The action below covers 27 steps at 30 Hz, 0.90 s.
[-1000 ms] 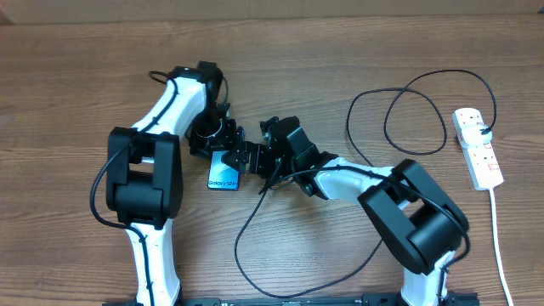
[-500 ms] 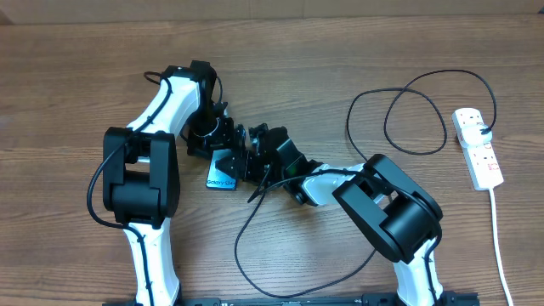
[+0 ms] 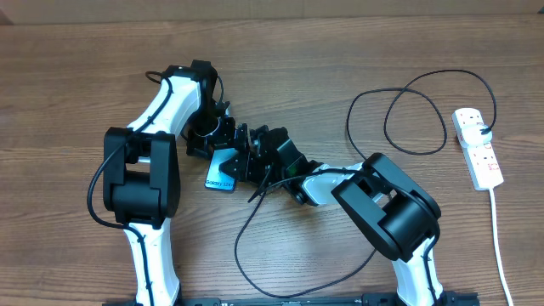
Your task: Plug charger to phone and switch on socket
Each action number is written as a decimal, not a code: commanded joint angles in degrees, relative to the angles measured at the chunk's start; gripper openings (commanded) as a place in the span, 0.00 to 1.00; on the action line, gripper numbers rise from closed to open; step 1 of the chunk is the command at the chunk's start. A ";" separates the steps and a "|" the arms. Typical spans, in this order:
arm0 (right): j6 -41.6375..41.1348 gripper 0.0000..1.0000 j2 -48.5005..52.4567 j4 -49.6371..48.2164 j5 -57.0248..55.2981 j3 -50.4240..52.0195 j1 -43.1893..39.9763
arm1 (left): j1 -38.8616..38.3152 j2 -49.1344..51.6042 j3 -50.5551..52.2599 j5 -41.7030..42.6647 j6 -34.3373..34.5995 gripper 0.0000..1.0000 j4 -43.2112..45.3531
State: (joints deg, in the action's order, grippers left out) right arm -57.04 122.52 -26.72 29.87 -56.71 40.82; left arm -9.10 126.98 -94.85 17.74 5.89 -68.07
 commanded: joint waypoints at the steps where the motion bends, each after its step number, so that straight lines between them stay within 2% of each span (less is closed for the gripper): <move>1: 0.02 0.12 1.90 -0.13 3.06 0.72 -1.51 | 0.92 1.66 1.97 6.23 -4.22 0.97 0.83; 3: 0.02 0.04 1.90 -1.57 6.38 0.72 -2.56 | 1.64 0.61 1.84 9.88 -5.86 0.97 0.85; 8: -0.35 0.04 1.20 -10.25 20.15 0.72 -6.80 | 3.13 -2.56 0.92 16.94 -9.75 0.98 0.72; 15: -8.35 0.04 0.04 -23.41 35.69 0.72 -12.50 | 4.63 -8.24 0.92 31.85 -12.39 0.96 1.46; 23: -16.13 0.04 0.04 -32.13 39.87 0.72 -14.21 | 6.21 -12.22 0.92 53.16 -11.85 0.80 7.19; 27: -19.30 0.04 0.04 -37.24 39.52 0.72 -14.23 | 6.19 -12.28 0.92 57.00 -11.87 0.70 7.17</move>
State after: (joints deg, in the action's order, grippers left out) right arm -71.46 123.48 -62.04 66.15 -55.72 25.58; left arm -2.50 117.23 -93.71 63.16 -4.69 -61.08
